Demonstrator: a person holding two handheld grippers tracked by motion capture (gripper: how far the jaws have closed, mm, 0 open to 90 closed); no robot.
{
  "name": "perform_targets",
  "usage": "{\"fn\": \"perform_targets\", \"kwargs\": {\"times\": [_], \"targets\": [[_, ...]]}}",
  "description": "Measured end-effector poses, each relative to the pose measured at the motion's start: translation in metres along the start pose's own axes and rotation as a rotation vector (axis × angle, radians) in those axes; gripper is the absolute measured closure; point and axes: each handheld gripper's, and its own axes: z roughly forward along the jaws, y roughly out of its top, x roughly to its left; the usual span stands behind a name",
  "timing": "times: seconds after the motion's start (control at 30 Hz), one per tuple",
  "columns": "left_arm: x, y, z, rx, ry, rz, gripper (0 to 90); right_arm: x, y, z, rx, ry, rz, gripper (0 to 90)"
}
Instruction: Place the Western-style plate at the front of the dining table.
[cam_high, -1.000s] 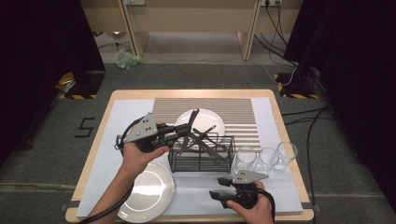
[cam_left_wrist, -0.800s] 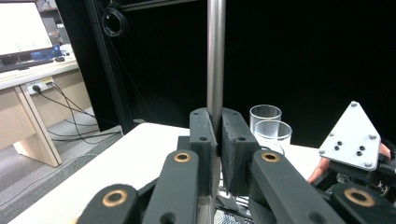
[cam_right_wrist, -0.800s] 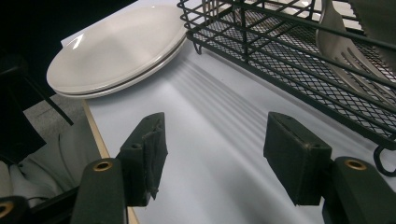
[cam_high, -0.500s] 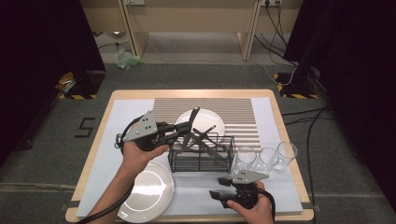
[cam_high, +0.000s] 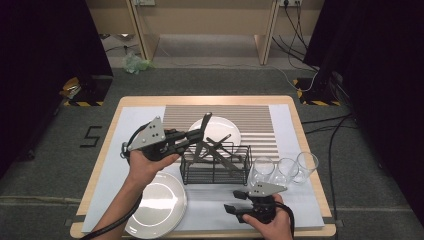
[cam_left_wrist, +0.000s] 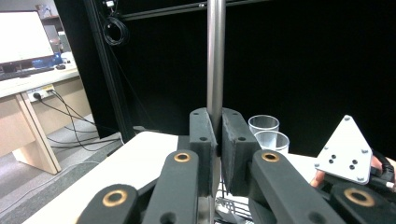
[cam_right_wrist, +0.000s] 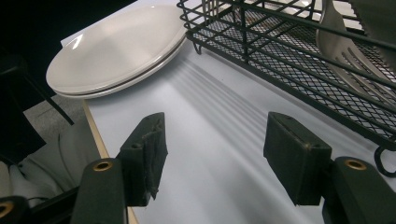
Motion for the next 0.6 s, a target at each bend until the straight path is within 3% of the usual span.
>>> {"fn": "perform_targets", "kwargs": {"times": [0.6], "targets": [[0.0005, 0.008, -0.0033, -0.025, -0.001, -0.003, 83.5, -0.0001, 0.0, -0.0002, -0.002, -0.001, -0.001, 39.4]]}}
